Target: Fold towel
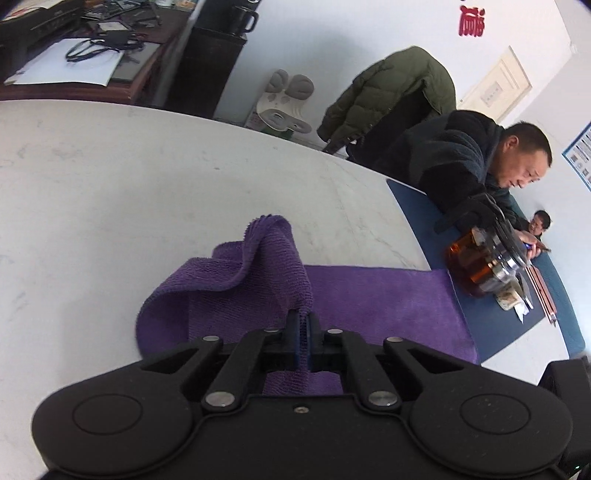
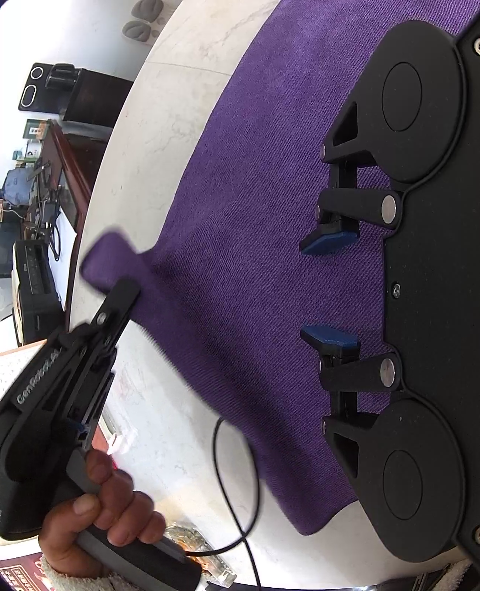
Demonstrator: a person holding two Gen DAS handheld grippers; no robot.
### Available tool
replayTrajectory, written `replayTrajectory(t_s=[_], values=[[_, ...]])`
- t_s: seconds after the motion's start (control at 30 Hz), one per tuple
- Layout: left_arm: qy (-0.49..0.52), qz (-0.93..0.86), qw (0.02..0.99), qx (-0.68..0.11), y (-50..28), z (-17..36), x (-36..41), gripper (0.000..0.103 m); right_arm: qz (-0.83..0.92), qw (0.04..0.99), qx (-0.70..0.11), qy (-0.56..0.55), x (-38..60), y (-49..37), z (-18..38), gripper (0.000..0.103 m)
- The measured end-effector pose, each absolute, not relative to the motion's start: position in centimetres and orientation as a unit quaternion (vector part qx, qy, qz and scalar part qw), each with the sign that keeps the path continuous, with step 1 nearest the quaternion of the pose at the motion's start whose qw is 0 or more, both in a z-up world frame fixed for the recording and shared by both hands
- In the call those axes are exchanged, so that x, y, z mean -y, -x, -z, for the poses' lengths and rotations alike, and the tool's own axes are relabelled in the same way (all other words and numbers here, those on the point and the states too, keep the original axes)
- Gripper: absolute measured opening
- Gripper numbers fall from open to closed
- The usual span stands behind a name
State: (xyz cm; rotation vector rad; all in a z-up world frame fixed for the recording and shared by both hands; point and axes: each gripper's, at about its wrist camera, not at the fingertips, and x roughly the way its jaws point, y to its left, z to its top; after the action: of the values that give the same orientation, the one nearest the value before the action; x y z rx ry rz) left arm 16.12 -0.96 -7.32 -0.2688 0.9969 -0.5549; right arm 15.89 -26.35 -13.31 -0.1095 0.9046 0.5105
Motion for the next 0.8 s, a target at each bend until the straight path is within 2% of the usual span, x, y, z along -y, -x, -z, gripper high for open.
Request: replayTrajectory(t_s=[0.13,0.27,0.47,0.8], values=[[0.133,0.270,0.823,-0.482,-15.7,8.9,1.9,0.006,-0.244,0.867,-0.432,0.050,26.3,-16.0,13.3,0.043],[0.146,0.289,0.826,-0.461,-14.5,8.1,1.4,0.025,-0.244,0.867,-0.431,0.049,26.4,-15.9,13.3,0.043],[0.143,0.295,0.848,-0.416,-12.4,5.7,-1.0,0.025,-0.244,0.868,-0.430,0.050,26.3,-15.8,13.2,0.043],[-0.033,0.206,0.874,-0.438,-12.7,7.5,-3.7,0.025,-0.246,0.867,-0.430,0.051,26.2,-16.0,13.4,0.045]])
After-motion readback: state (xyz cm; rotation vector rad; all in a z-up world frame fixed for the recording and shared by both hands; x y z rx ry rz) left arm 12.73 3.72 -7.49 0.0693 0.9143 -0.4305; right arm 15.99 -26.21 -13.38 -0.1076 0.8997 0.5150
